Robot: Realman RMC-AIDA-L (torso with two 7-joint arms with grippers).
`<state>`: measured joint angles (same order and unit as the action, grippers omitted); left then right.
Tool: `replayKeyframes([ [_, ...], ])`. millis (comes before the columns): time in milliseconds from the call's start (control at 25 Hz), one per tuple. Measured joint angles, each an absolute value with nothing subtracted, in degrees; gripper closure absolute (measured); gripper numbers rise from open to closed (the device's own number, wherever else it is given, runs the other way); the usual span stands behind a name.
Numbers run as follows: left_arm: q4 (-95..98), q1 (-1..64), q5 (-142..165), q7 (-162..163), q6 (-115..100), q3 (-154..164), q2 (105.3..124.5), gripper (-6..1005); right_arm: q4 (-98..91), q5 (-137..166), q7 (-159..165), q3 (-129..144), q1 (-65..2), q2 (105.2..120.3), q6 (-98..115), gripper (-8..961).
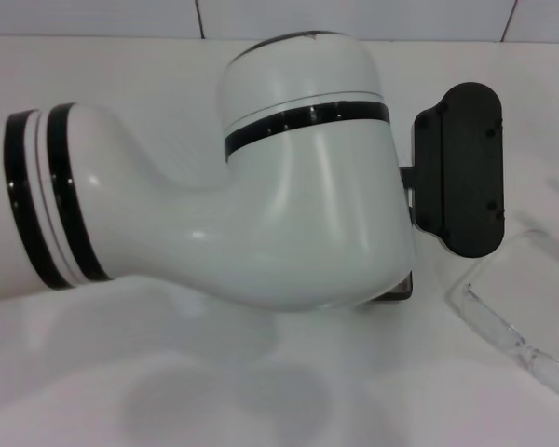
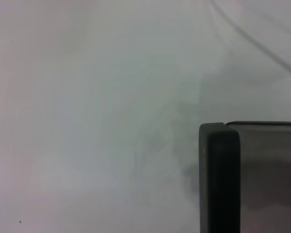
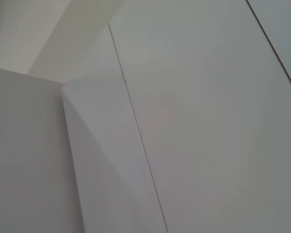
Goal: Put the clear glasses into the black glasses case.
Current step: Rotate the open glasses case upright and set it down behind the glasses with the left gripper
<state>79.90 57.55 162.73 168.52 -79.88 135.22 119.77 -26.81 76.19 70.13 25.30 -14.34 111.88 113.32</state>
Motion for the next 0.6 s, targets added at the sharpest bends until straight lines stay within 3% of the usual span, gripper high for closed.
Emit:
replayKeyframes([
  [600,79.66,58.40,162.68,168.83,-79.90,136.31,119.97,805,-26.72,76.21,70.13,23.63,-13.00,111.88,115.48,214],
])
